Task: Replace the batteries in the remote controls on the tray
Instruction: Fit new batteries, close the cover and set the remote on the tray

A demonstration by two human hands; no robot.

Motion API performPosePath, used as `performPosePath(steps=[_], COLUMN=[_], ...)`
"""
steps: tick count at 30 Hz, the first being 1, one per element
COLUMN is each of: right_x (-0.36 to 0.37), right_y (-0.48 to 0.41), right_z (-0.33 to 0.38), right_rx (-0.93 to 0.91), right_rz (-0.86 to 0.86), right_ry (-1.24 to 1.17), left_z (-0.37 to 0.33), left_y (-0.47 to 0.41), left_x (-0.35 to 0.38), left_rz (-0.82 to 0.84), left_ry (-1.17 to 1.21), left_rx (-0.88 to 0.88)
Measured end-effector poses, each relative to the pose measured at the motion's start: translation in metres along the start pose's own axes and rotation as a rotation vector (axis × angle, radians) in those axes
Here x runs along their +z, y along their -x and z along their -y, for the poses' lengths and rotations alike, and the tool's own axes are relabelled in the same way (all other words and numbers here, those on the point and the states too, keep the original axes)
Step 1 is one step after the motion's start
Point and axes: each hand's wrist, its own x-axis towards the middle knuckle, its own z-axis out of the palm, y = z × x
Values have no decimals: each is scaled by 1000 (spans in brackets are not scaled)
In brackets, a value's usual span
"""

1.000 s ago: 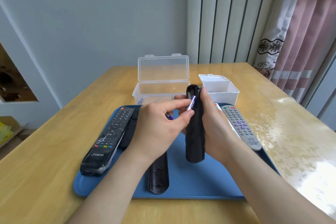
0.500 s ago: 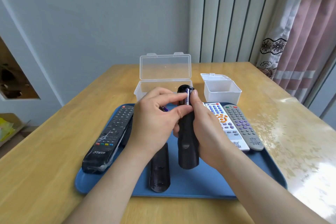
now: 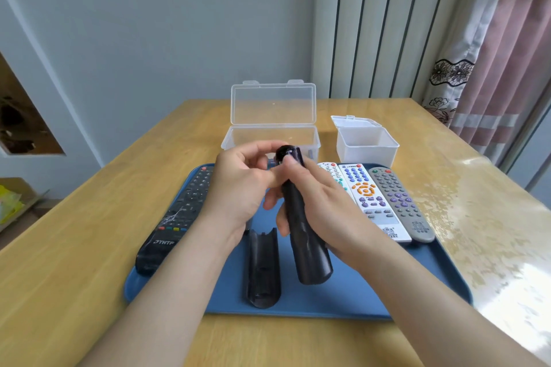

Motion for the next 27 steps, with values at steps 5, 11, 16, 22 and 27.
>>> performPosePath(steps=[5, 11, 16, 22, 27], right_x=[-8, -15, -17, -20, -20], right_y=[-2, 0, -2, -3, -4], right_z=[5, 8, 5, 7, 4], right_rx=[7, 50, 78, 90, 38], right_rz=[-33, -77, -135, -188, -208], right_ry=[-130, -181, -233, -317, -209], left_z=[6, 10, 14, 6, 8], left_y=[-2, -6, -5, -3, -1], left_x=[1, -5, -4, -2, -3], left_rz=[237, 309, 92, 13, 87], left_ry=[249, 300, -59, -79, -101], left_rx=[-165, -204, -16, 108, 129])
